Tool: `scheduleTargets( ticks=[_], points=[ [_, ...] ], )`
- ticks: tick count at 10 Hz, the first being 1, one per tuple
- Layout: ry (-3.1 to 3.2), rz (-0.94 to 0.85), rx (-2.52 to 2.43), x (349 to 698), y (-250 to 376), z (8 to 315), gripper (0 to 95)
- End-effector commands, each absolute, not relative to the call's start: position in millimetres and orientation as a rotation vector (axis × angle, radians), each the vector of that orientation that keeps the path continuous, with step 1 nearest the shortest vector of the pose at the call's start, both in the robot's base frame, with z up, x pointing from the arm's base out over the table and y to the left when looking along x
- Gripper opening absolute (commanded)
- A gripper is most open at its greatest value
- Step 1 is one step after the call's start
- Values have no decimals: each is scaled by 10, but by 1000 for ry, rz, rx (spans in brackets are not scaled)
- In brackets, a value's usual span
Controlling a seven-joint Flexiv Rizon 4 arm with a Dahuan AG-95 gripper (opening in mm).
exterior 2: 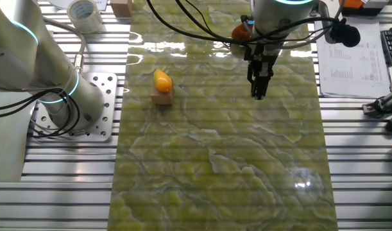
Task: Scrub the table with a brush
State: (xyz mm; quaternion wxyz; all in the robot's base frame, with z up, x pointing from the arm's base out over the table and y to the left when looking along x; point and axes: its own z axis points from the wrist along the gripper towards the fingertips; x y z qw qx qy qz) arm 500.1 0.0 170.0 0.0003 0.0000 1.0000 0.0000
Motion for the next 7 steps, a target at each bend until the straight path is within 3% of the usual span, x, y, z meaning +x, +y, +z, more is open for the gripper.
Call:
scheduleTargets(
  ticks=[1,7],
  points=[
    [3127,-70,-93,5000,0,1700,0],
    [3132,-85,-96,5000,0,1700,0]
  ],
)
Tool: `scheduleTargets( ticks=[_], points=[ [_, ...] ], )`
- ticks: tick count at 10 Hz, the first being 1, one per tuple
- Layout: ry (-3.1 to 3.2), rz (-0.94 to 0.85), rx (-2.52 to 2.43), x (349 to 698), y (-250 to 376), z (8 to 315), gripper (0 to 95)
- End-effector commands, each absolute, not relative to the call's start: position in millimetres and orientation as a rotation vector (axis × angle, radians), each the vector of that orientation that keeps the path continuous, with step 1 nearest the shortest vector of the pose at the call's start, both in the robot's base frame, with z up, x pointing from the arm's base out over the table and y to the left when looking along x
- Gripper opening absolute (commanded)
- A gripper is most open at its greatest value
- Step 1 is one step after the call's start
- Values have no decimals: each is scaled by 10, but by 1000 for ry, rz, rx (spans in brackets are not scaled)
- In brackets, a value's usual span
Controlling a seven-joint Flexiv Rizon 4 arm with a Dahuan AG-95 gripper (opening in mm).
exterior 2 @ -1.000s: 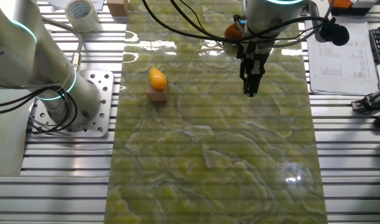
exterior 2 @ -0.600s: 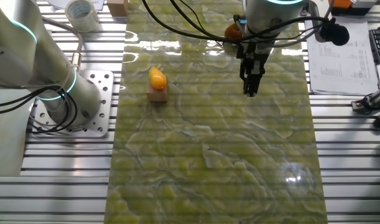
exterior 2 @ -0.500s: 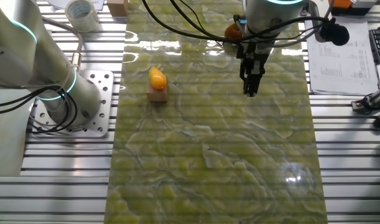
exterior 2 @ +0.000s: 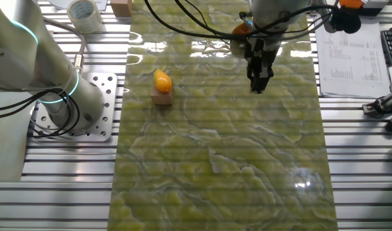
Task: Scrub the table with a brush
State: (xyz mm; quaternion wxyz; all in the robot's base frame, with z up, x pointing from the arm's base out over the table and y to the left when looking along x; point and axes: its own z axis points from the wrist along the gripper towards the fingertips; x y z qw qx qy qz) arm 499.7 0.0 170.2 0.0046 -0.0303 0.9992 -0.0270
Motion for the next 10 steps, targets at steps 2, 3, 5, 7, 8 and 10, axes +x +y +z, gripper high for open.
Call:
scheduleTargets(
  ticks=[2,3,5,7,8,10],
  points=[
    [3132,-84,-98,5000,0,1700,0],
    [3136,-84,-110,5000,0,1700,0],
    [3142,-76,-159,5000,0,1700,0],
    [3142,-77,-230,5000,0,1701,0],
    [3145,-77,-270,5000,1,1701,0],
    [3169,-73,-346,5000,1,1701,0]
  ],
)
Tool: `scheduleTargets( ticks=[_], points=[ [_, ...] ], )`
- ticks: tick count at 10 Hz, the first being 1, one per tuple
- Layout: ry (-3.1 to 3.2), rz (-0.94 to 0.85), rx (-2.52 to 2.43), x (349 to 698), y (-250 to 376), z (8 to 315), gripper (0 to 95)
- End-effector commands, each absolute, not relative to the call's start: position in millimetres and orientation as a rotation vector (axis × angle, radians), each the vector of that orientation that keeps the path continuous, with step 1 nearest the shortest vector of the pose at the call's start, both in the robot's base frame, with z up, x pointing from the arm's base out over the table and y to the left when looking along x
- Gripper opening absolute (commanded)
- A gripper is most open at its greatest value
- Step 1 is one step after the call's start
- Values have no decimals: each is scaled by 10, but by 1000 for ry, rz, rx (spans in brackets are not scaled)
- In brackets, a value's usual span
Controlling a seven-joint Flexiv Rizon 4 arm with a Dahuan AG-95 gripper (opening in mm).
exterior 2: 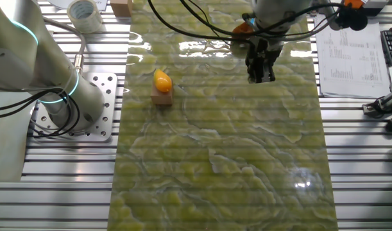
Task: Scrub the table with a brush
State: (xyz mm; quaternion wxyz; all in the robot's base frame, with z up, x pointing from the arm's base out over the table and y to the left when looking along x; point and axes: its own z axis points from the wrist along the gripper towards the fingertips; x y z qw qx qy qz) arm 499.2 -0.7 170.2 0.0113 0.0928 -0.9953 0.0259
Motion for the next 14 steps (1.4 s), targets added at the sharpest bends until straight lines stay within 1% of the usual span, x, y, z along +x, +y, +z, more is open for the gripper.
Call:
scheduleTargets(
  ticks=[1,7,10,14],
  points=[
    [-3068,69,374,5000,1,1701,0],
    [-3041,57,586,5034,11,1713,0],
    [-3022,63,623,5178,123,1749,0],
    [-3017,69,646,5333,434,1621,0]
  ],
)
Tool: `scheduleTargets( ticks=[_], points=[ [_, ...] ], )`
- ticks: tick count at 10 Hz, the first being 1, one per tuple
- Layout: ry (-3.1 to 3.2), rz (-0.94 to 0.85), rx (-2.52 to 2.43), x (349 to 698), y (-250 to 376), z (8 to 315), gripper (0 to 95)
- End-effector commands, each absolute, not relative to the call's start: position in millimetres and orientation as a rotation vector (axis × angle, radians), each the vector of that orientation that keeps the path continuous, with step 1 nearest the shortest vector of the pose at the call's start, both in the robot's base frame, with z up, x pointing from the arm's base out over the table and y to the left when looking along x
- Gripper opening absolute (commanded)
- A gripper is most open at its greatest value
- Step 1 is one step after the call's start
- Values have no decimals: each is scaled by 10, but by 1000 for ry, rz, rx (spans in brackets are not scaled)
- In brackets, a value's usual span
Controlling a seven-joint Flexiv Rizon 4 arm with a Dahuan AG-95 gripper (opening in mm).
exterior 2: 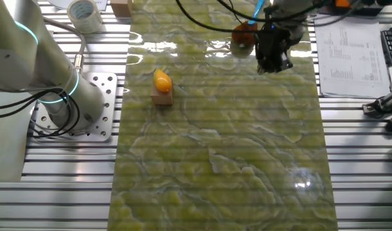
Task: Scrub the table with a brush
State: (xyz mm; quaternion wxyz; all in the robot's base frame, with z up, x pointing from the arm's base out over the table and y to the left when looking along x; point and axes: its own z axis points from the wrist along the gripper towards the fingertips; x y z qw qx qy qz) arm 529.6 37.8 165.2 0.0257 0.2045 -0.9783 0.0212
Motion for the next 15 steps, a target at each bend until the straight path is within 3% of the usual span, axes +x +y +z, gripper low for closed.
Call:
scheduleTargets(
  ticks=[1,6,15],
  points=[
    [-3016,68,666,5357,508,1579,0],
    [-3027,69,715,5366,939,1398,0],
    [-2799,32,1302,5366,1051,1341,0]
  ],
)
